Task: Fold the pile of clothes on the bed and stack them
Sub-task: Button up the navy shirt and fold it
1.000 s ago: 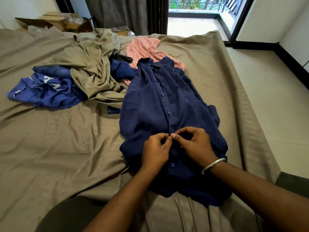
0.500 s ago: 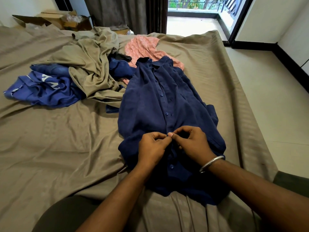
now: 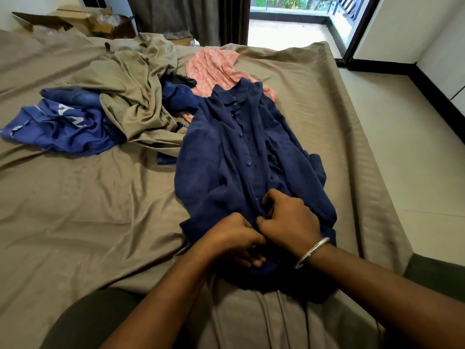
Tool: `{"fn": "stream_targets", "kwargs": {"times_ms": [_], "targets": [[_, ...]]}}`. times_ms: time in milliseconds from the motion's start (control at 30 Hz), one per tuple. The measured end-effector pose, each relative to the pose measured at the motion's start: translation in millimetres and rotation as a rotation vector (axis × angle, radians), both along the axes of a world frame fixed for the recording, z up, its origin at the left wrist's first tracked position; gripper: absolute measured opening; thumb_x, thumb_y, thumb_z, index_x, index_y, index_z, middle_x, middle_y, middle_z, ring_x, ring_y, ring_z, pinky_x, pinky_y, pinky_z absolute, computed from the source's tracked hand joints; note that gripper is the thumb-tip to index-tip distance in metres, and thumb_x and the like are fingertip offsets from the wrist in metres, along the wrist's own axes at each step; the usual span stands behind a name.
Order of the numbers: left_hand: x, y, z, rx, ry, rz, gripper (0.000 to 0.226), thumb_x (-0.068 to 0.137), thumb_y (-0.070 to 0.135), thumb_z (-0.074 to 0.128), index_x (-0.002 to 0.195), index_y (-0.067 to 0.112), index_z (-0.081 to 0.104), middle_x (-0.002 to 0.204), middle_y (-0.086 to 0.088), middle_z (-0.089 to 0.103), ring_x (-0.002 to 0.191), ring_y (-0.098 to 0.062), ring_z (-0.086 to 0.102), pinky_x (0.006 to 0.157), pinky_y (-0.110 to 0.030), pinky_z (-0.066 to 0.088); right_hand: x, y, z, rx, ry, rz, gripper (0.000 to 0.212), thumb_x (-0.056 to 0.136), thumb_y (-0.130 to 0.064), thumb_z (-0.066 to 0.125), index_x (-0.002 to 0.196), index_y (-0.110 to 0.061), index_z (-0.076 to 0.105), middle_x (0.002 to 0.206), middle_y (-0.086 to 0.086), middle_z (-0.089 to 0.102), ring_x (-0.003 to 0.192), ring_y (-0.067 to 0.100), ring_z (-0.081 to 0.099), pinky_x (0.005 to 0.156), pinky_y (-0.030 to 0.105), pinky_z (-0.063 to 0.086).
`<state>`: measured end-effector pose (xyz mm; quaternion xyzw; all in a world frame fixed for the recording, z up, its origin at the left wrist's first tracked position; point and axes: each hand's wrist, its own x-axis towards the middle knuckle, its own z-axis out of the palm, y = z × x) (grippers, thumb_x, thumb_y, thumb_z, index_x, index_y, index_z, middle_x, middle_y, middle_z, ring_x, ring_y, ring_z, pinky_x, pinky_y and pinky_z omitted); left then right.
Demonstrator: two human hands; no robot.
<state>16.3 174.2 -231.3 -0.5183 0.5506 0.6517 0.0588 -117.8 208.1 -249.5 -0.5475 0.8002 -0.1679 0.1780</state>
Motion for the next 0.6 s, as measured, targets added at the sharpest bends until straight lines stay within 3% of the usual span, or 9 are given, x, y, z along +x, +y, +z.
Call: {"fn": "stream_targets", "kwargs": {"times_ms": [67, 133, 200, 233, 333, 400, 600], "targets": [[2.4, -2.6, -0.7, -0.146, -0.052, 0.045, 0.02, 0.088, 0.016, 0.061, 0.075, 0.002, 0.065, 0.067, -0.011, 0.073, 0.058, -0.018, 0.07, 0.051, -0.024, 0.054, -3.1, -2.2, -2.1, -0.005, -0.112, -0.021, 0.023, 0.072, -0.04, 0.069, 0.09, -0.032, 0.057, 0.075, -0.011, 0.063, 0.074, 0.011, 0.062, 0.068, 0.036, 0.056], [7.1, -9.6, -2.8, -0.531, -0.15, 0.097, 0.034, 0.083, 0.029, 0.061, 0.061, 0.004, 0.064, 0.057, -0.007, 0.069, 0.055, -0.018, 0.067, 0.054, -0.03, 0.053, -6.1, -4.7, -3.9, -0.031, -0.171, -0.061, 0.018, 0.074, -0.04, 0.072, 0.084, -0.031, 0.06, 0.075, -0.011, 0.062, 0.073, 0.009, 0.061, 0.068, 0.036, 0.056], [8.5, -15.0, -1.9, -0.873, -0.14, 0.193, 0.031, 0.081, 0.029, 0.061, 0.06, 0.006, 0.064, 0.054, -0.004, 0.064, 0.054, -0.015, 0.061, 0.055, -0.032, 0.05, -6.3, -6.1, -5.4, -0.084, -0.147, -0.065, 0.017, 0.075, -0.042, 0.073, 0.08, -0.03, 0.061, 0.079, -0.011, 0.062, 0.073, 0.008, 0.06, 0.066, 0.034, 0.055], [7.5, -16.2, -1.0, -0.947, -0.079, 0.239, 0.025, 0.081, 0.026, 0.063, 0.063, 0.009, 0.066, 0.056, 0.0, 0.064, 0.056, -0.011, 0.061, 0.054, -0.026, 0.048, -5.1, -6.2, -4.8, -0.118, -0.138, -0.063, 0.015, 0.077, -0.041, 0.072, 0.079, -0.029, 0.062, 0.08, -0.011, 0.062, 0.073, 0.008, 0.06, 0.065, 0.034, 0.055], [-1.1, -16.6, -8.4, -0.953, 0.096, 0.339, 0.003, 0.083, 0.019, 0.069, 0.082, 0.019, 0.072, 0.066, 0.008, 0.066, 0.065, -0.003, 0.062, 0.058, -0.013, 0.047, -3.1, -6.5, -1.4, -0.21, -0.17, -0.119, 0.009, 0.082, -0.031, 0.066, 0.075, -0.026, 0.062, 0.073, -0.01, 0.063, 0.067, 0.008, 0.06, 0.062, 0.036, 0.055], [-6.1, -16.0, -20.1, -0.926, 0.122, 0.371, 0.01, 0.083, 0.022, 0.073, 0.093, 0.022, 0.071, 0.071, 0.01, 0.066, 0.067, -0.001, 0.062, 0.063, -0.014, 0.049, -4.4, -7.1, -0.5, -0.255, -0.216, -0.179, 0.012, 0.082, -0.03, 0.067, 0.073, -0.026, 0.06, 0.068, -0.011, 0.063, 0.063, 0.006, 0.06, 0.062, 0.036, 0.055], [-4.7, -23.5, -41.8, -0.882, 0.065, 0.473, 0.019, 0.081, 0.027, 0.078, 0.097, 0.024, 0.068, 0.076, 0.01, 0.066, 0.069, 0.0, 0.063, 0.066, -0.018, 0.053, -5.4, -9.3, -7.9, -0.124, -0.149, -0.041, 0.031, 0.072, -0.056, 0.075, 0.084, -0.033, 0.06, 0.076, -0.015, 0.062, 0.071, 0.001, 0.059, 0.065, 0.029, 0.054]]}}
